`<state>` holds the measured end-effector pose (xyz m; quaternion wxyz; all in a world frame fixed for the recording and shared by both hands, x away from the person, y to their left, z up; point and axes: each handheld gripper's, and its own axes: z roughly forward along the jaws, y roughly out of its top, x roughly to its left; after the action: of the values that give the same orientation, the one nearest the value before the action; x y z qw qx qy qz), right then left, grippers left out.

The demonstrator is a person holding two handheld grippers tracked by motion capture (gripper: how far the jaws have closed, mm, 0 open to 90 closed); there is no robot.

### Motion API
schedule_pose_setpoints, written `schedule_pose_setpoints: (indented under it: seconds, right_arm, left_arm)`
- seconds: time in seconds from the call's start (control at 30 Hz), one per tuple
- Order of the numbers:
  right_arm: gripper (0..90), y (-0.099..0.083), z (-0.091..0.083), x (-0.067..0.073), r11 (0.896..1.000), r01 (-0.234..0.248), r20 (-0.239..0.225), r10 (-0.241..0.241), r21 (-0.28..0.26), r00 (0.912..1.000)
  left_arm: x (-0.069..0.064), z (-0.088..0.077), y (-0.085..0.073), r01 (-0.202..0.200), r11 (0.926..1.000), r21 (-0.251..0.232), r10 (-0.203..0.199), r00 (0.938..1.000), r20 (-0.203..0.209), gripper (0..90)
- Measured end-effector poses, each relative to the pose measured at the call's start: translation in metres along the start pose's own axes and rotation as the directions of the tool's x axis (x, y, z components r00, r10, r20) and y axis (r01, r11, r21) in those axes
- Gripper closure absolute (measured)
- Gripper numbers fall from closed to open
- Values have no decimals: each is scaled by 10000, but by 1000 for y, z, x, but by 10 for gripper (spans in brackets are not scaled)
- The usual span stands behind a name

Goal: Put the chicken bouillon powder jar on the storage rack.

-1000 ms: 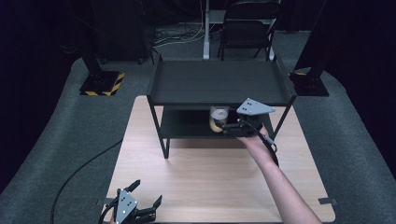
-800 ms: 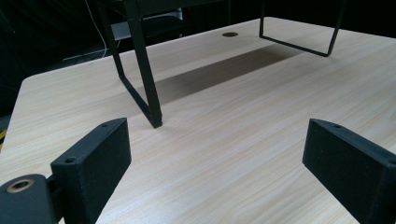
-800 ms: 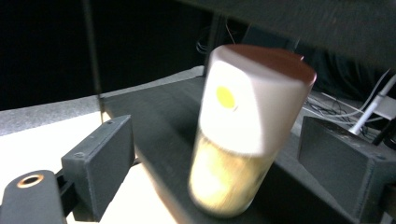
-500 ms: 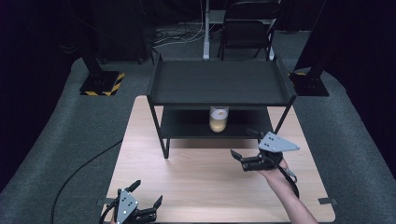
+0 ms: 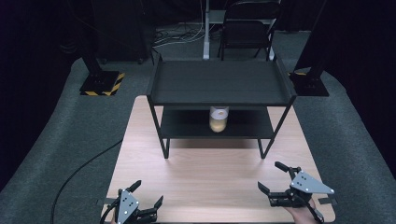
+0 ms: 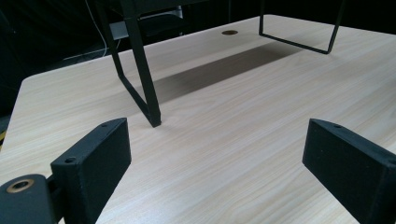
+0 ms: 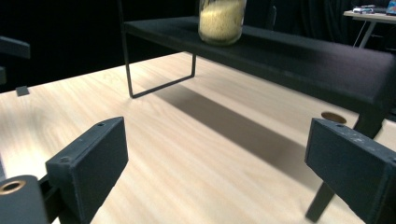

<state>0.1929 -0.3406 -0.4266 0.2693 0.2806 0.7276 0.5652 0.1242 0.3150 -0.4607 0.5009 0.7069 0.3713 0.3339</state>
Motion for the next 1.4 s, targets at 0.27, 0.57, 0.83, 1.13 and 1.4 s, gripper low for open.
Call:
schedule_pose_setpoints:
  seconds: [0.27,0.57,0.83,1.13,1.4]
  right_arm:
    - [29,-29,-14,20,9969,596,406,-617,505,9973]
    - [28,-39,-18,19,9981,323,567,-352,524,9978]
    - [29,-41,-18,18,9983,241,621,-275,537,9977]
    - [31,-40,-15,17,9974,233,551,-271,684,9981]
    - [34,-40,-14,16,9970,181,549,-223,753,9982]
  left_arm:
    - [0,0,0,-12,10000,9,12,10000,-10,76]
    - [0,1,0,-25,10000,37,25,10000,-3,76]
    - [1,2,1,-49,9999,99,49,10000,-1,76]
    - [1,1,1,-23,10000,84,23,10000,3,76]
    - [1,3,1,-11,9999,119,11,10000,15,76]
